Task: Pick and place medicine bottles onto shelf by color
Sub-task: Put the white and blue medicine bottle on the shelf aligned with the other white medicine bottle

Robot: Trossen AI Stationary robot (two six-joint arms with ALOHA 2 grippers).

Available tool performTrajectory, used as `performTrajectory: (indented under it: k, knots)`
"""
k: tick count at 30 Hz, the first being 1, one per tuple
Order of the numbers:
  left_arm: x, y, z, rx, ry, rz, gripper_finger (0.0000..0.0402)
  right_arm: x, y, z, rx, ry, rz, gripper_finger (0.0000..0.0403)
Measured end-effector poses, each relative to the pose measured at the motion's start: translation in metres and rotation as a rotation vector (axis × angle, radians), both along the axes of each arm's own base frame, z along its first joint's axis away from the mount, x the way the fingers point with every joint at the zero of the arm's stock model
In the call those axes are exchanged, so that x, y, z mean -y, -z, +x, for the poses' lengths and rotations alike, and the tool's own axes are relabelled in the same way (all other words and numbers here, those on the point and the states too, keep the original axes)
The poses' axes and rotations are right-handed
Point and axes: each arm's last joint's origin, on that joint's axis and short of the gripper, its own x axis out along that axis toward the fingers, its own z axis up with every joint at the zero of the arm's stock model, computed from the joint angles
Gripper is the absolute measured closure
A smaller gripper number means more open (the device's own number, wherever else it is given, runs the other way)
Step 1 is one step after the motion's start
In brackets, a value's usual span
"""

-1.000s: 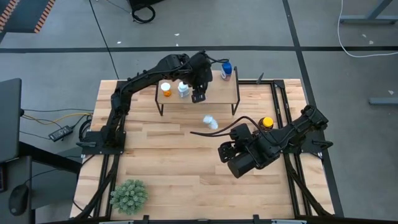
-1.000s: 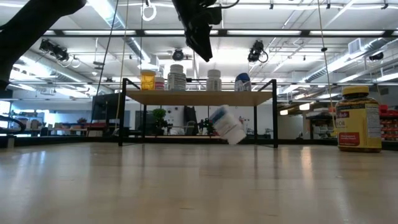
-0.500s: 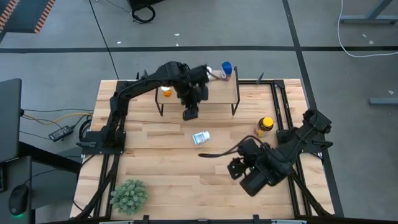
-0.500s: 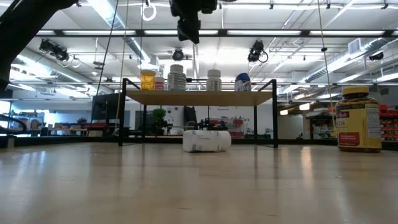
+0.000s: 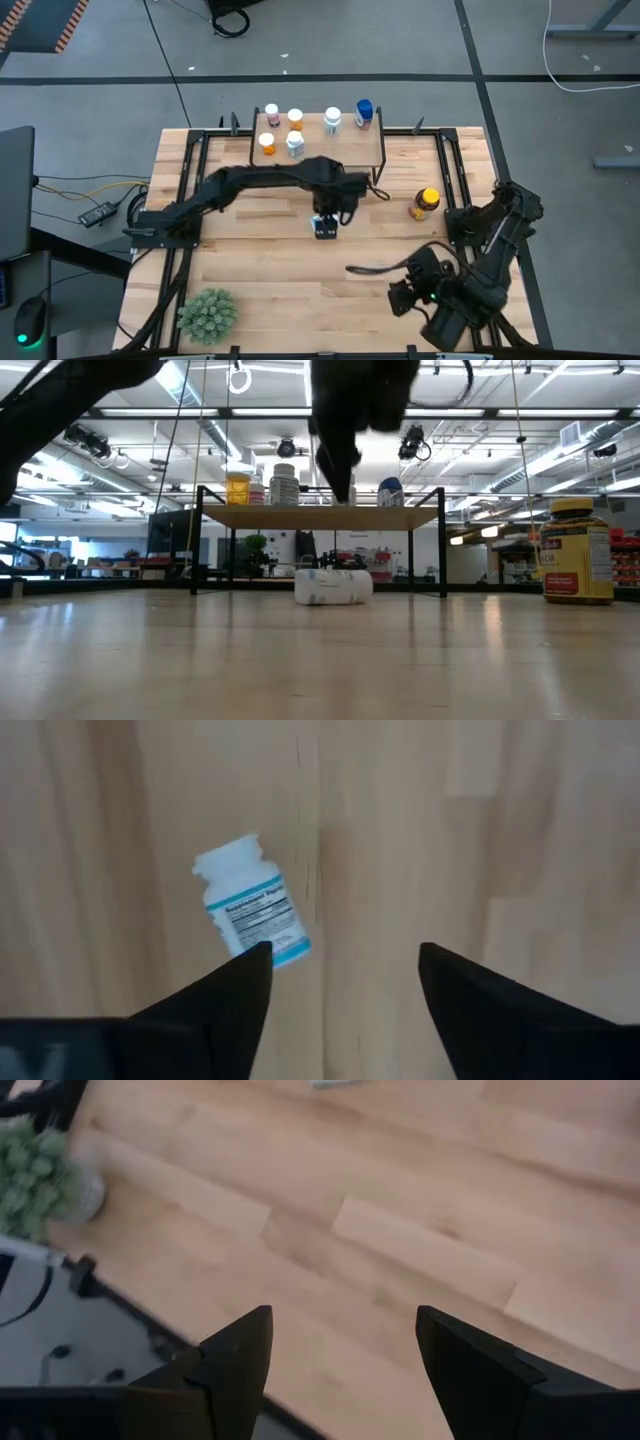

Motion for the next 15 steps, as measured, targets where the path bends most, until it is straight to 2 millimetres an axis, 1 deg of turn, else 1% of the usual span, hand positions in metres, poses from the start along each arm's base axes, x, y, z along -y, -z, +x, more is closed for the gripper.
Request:
performTrajectory:
  k: [3, 6, 9, 11, 15]
  knots:
    - [-0.001, 0.026, 0.010, -0.054, -0.055, 0.005, 0.0116, -0.009, 0.000, -0.007, 0.013, -0.033, 0.020, 0.0148]
    - [-0.004, 0.040, 0.015, -0.087, -0.100, 0.036, 0.0093, -0.015, 0.000, -0.013, 0.020, -0.058, 0.030, 0.0148]
    - [-0.006, 0.045, 0.017, -0.093, -0.127, 0.105, 0.0077, -0.019, 0.000, -0.018, 0.022, -0.070, 0.032, 0.0148]
    - [-0.005, 0.047, 0.021, -0.064, -0.146, 0.143, 0.0069, -0.021, 0.000, -0.021, 0.024, -0.086, 0.026, 0.0148]
    - [0.001, 0.048, 0.027, -0.014, -0.145, 0.164, 0.0063, -0.021, 0.000, -0.021, 0.015, -0.121, 0.004, 0.0148]
